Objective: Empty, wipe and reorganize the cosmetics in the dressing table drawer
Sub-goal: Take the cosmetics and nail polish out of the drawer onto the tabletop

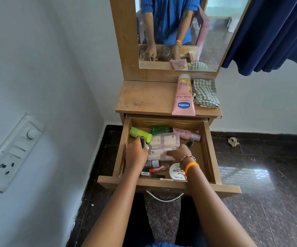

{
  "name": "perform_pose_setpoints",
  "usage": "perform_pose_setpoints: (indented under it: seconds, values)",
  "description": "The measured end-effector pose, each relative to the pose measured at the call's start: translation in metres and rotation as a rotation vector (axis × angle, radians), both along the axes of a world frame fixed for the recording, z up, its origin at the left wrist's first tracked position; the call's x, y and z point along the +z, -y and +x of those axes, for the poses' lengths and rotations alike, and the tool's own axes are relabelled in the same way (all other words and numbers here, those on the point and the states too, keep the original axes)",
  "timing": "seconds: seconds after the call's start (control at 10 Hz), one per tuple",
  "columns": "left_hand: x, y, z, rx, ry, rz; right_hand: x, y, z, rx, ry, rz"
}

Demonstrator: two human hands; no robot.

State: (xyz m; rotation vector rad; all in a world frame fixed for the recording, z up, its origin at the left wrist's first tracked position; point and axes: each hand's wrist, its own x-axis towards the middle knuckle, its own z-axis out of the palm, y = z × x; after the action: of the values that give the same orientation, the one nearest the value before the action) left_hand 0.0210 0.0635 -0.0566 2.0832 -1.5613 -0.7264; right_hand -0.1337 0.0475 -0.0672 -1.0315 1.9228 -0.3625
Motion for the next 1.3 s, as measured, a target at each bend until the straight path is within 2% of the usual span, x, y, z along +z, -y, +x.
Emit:
perform_pose_setpoints:
  seconds: [0.1, 0.4, 0.5, 0.6, 0.7, 0.9, 1.0, 1.1, 1.2, 1.3]
  values:
    - [-0.001, -0.002, -0.001, 0.011, -0.013, -0.008, 0.007, -0.006, 0.0, -0.042, 0.091, -0.086]
    - [0.004, -0.002, -0.002, 0.043, -0.027, -0.123, 0.072, -0.027, 0.004, -0.003, -0.16, -0.586]
    - [0.007, -0.002, -0.002, 0.049, -0.007, -0.139, 0.093, -0.021, 0.003, -0.06, -0.047, -0.694]
    - [0.005, -0.001, -0.001, 0.024, 0.043, -0.129, 0.107, 0.0, 0.009, -0.174, 0.254, -0.7]
    - [0.002, -0.002, 0.0, 0.021, 0.022, -0.081, 0.115, 0.041, 0.022, -0.25, 0.485, -0.6]
    - [0.004, -0.004, 0.001, 0.033, 0.042, -0.092, 0.102, 0.113, 0.042, -0.354, 0.507, -0.413]
    - [0.003, -0.003, 0.001, 0.034, 0.064, -0.097, 0.106, 0.116, 0.042, -0.387, 0.631, -0.384]
    - [-0.001, 0.0, 0.001, 0.037, 0.058, -0.098, 0.099, 0.122, 0.039, -0.437, 0.631, -0.381]
    - [-0.002, 0.001, 0.001, 0.042, 0.034, -0.106, 0.101, 0.122, 0.041, -0.291, 0.446, -0.419]
    - [-0.005, 0.001, 0.001, 0.053, -0.01, -0.112, 0.108, 0.114, 0.041, -0.239, 0.174, -0.381]
